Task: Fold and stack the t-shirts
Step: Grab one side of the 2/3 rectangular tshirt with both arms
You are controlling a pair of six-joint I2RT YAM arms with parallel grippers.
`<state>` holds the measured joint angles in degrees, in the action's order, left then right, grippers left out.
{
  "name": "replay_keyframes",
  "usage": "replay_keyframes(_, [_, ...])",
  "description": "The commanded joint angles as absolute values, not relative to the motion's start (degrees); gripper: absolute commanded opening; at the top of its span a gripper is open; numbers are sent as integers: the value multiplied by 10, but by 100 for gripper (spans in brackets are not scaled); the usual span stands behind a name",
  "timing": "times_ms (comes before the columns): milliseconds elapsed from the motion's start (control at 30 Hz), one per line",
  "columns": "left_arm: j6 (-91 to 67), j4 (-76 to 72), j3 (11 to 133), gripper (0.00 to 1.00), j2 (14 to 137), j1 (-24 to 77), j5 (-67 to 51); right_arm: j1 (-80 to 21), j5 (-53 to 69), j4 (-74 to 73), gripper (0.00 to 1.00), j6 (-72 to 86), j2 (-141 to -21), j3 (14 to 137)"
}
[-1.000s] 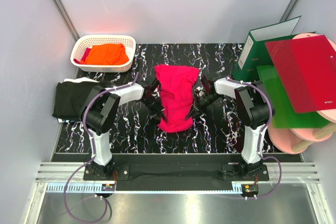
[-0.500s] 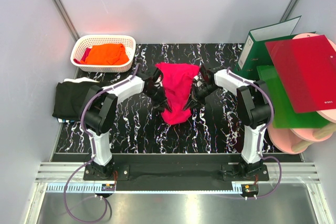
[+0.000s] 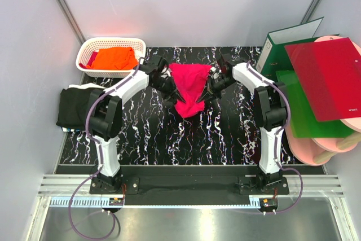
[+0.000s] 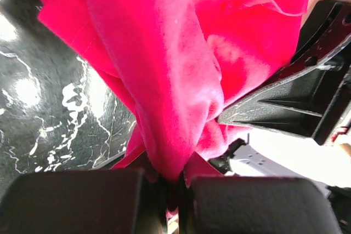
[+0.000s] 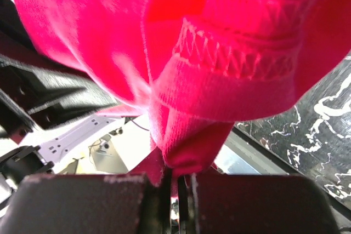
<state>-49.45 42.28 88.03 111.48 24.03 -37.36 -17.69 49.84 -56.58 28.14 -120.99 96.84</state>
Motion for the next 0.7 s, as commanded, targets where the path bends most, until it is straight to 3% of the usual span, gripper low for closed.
replay_keyframes(0, [-510,416,925,0,1135,214,-427,-156,523,-581,1,276,-1244,1020])
replay_keyframes(467, [-580,390,1121,0,1290,155,-526,-134,576,-582,4,345,-1418,1304])
replay_keyframes(667, [-615,352,1118,0,1298,148,-550,-133,584,-632,5,351,-1472,1366])
